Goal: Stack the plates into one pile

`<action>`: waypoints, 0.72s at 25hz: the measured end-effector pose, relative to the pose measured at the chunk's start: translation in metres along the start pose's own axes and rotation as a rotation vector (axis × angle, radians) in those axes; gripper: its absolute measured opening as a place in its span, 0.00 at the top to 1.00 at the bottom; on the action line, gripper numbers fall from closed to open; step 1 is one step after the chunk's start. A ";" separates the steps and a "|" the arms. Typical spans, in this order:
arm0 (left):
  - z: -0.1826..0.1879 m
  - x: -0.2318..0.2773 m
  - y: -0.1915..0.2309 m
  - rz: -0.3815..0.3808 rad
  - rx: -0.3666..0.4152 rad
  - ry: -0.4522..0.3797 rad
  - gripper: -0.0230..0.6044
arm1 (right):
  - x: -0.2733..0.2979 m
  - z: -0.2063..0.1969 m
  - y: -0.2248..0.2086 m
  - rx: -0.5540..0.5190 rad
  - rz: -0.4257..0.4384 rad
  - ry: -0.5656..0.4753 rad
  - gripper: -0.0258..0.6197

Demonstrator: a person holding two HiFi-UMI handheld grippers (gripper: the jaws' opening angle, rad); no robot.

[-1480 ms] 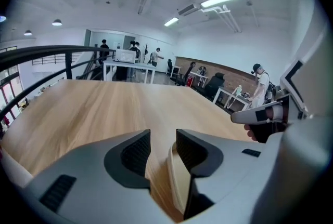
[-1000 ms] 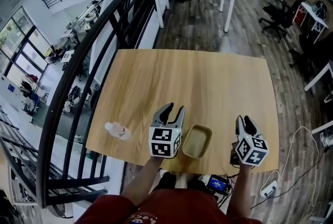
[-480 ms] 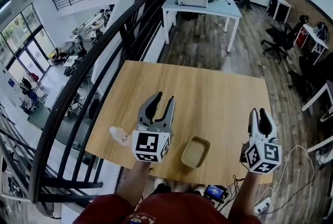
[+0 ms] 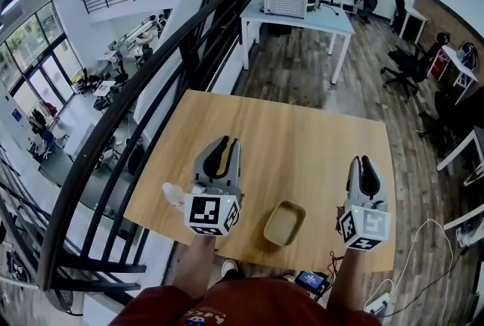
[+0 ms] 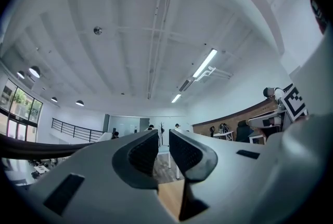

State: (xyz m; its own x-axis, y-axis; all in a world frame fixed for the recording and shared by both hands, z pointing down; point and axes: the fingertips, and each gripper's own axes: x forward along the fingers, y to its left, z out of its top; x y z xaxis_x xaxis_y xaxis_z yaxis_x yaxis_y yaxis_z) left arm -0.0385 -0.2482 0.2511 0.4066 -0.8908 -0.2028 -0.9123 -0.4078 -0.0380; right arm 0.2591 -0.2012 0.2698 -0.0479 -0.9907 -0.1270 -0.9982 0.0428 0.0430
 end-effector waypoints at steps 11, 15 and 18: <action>-0.013 -0.007 -0.004 0.007 -0.001 -0.020 0.96 | -0.006 -0.005 0.021 -0.012 0.010 -0.052 0.95; -0.017 -0.008 -0.006 0.013 0.011 -0.002 0.96 | -0.004 -0.004 0.025 -0.017 0.019 -0.049 0.95; -0.015 -0.009 -0.010 0.006 0.009 0.001 0.96 | -0.004 -0.004 0.027 -0.022 0.024 -0.045 0.95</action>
State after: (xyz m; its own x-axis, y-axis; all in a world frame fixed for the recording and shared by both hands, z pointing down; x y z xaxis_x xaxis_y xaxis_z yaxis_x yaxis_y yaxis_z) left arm -0.0319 -0.2392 0.2685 0.4013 -0.8933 -0.2025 -0.9151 -0.4007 -0.0456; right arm 0.2323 -0.1969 0.2758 -0.0744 -0.9827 -0.1697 -0.9956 0.0636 0.0684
